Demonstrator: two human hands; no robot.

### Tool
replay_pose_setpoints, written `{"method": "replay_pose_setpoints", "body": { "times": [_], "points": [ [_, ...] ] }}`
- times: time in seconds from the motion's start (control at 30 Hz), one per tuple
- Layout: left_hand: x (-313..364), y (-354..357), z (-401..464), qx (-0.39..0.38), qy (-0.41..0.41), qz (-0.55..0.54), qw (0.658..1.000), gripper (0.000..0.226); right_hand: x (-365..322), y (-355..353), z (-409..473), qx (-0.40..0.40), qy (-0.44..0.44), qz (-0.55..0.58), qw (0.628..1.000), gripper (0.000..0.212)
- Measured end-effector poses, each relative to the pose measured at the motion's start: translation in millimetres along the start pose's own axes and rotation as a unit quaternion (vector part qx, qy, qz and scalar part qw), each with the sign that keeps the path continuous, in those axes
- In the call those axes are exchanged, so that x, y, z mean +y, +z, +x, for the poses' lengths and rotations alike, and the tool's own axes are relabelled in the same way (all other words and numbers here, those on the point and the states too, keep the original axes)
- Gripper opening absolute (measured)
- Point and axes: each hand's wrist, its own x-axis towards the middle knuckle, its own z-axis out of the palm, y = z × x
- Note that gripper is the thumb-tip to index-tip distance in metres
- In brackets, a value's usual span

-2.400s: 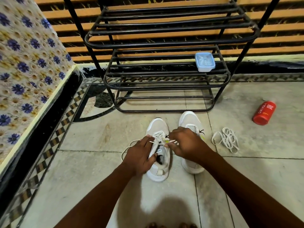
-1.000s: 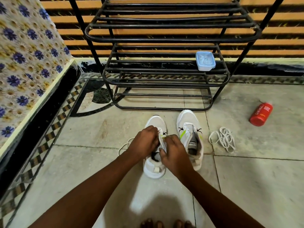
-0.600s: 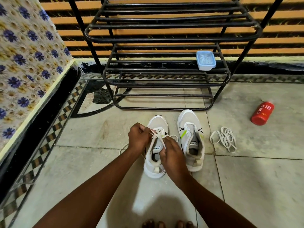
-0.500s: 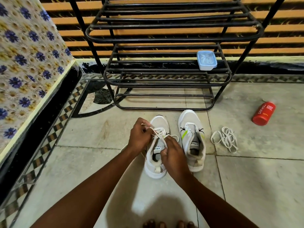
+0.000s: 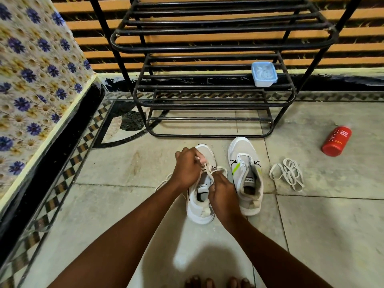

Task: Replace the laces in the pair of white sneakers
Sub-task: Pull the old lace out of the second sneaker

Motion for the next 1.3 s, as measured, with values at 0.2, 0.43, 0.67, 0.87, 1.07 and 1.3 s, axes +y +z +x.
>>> {"method": "replay_pose_setpoints", "body": {
  "times": [0.2,0.43,0.67,0.87,1.07,1.3],
  "points": [
    [9.8,-14.9,2.8,0.043,-0.097,-0.266,0.958,0.011,-0.2,6.5,-1.6,-0.013,0.013,-0.041,0.999,0.034],
    [-10.5,-20.7,4.7,0.023,0.104,0.243,0.964,0.007,3.0,10.7,-2.7,-0.013,0.018,-0.039,0.999,0.032],
    [31.0,-59.1,14.1,0.206,0.090,-0.208,0.952,0.034,3.1,6.1,-4.4,0.009,0.006,-0.032,0.999,0.030],
    [19.4,-38.6,8.1,-0.102,0.103,0.051,0.988,0.007,-0.7,11.7,-9.1,0.016,0.025,-0.059,0.998,0.034],
    [4.6,-7.7,-14.3,-0.085,0.119,0.298,0.943,0.033,4.6,15.1,-9.3,-0.001,0.035,-0.065,0.997,0.033],
    [2.9,5.0,-12.1,-0.065,0.313,0.494,0.808,0.025,3.8,13.9,-8.4,-0.006,0.042,-0.037,0.998,0.034]
  ]
}}
